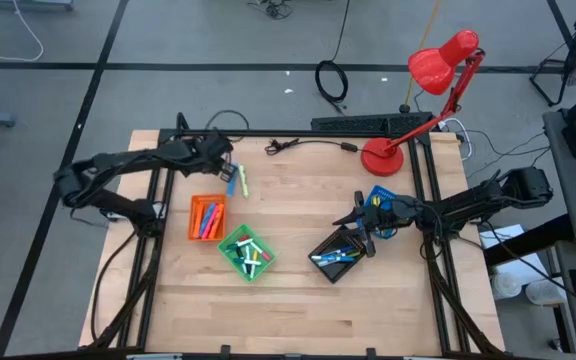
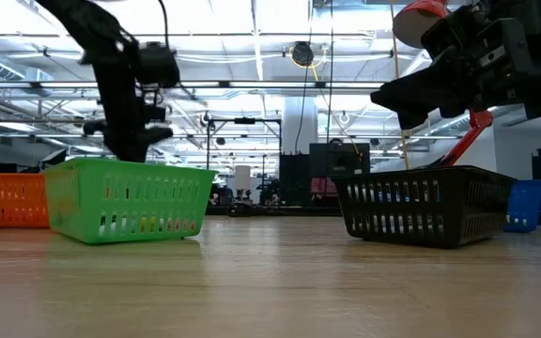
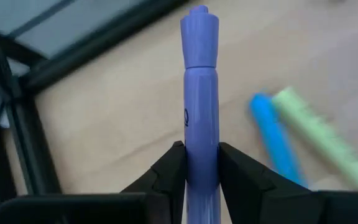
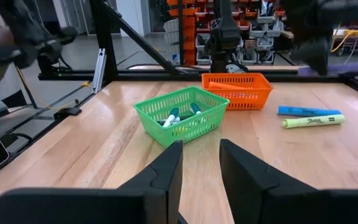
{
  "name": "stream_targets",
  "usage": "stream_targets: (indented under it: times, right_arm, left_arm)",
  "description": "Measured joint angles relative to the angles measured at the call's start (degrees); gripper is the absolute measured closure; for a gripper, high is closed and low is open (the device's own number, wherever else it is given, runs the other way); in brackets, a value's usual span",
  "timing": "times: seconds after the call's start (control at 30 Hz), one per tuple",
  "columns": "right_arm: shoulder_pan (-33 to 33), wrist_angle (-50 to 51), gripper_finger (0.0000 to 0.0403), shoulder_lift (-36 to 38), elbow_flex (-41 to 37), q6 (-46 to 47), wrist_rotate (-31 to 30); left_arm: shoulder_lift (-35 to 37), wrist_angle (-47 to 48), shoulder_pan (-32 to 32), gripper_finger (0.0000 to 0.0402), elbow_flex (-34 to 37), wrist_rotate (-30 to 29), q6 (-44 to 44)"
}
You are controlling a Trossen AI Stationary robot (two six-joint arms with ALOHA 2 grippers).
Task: Pick & Place Markers
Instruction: Put the large purple highlighter pen into the orange basket
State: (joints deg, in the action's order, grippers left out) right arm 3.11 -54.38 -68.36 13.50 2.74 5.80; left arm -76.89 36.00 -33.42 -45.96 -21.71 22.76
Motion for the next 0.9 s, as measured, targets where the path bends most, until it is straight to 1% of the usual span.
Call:
stream_targets:
  times: [0.1,0.27,0.43,0.57,0.67,0.8,0.9]
  right_arm:
    - [-0.02,-0.1,0.0309,0.0,0.0,0.01,-0.01]
    - [0.0,-0.04,0.0309,0.0,0.0,0.01,0.0]
    - [0.0,-0.1,0.0309,0.0,0.0,0.02,-0.02]
    - [0.0,-0.15,0.0309,0.0,0.0,0.01,-0.01]
    - [0.0,-0.14,0.0309,0.0,0.0,0.02,-0.02]
    - [-0.01,-0.16,0.0309,0.0,0.0,0.01,-0.01]
    - [-0.01,-0.16,0.0309,0.0,0.0,0.02,0.0]
  left_arm:
    - [5.37,0.75,1.44,0.0309,-0.7,0.9,0.87]
    - [13.37,4.32,5.39,0.0309,-0.74,4.64,5.67]
    - [18.23,12.27,11.95,0.0309,-0.73,5.54,13.75]
    - [19.45,20.71,19.03,0.0309,-0.13,5.63,24.28]
    - [19.49,24.13,24.76,0.0309,0.96,5.63,33.35]
    - [19.09,24.23,32.62,0.0309,2.86,5.7,43.62]
    - [19.11,23.75,36.9,0.0309,4.25,5.55,49.78]
